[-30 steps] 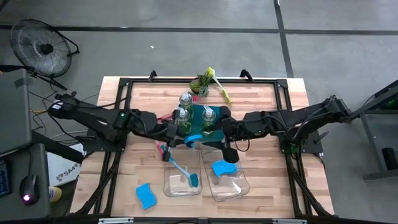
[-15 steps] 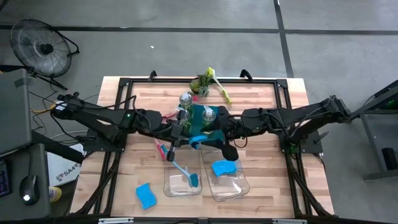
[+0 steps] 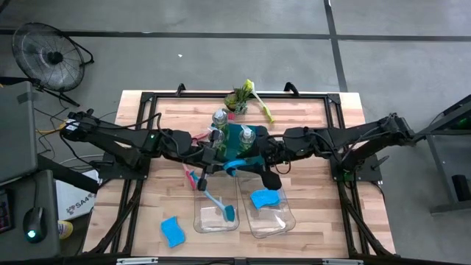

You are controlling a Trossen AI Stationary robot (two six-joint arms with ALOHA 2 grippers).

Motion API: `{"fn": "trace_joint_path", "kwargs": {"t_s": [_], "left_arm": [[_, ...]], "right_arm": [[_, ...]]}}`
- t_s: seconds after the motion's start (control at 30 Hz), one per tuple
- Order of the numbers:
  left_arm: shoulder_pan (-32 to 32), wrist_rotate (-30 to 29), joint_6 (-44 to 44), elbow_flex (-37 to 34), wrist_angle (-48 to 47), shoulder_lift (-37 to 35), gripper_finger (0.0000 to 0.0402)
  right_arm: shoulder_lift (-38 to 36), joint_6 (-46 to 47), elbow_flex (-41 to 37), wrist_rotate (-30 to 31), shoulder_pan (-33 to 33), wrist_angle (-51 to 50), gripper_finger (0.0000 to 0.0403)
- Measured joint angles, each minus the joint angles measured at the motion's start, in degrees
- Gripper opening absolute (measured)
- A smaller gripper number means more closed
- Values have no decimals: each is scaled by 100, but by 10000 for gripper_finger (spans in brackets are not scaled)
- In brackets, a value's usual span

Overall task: Pick & Place Kitchen Sink Supplies
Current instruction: Put the blue sponge into the right transparent bin

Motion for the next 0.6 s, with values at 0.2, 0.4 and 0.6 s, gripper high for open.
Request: {"fn": "trace_joint_path", "kwargs": {"t_s": [0.2, 0.4, 0.6], "left_arm": [[0, -7, -2, 0, -1, 0, 33], [0, -7, -2, 0, -12, 0, 33], [-2, 2, -2, 0, -4, 0, 33]], "right_arm": [[6, 6, 0, -58, -76, 3, 119], [6, 13, 0, -248, -105, 3, 68], [6, 14, 0, -483, -110, 72, 10]]}}
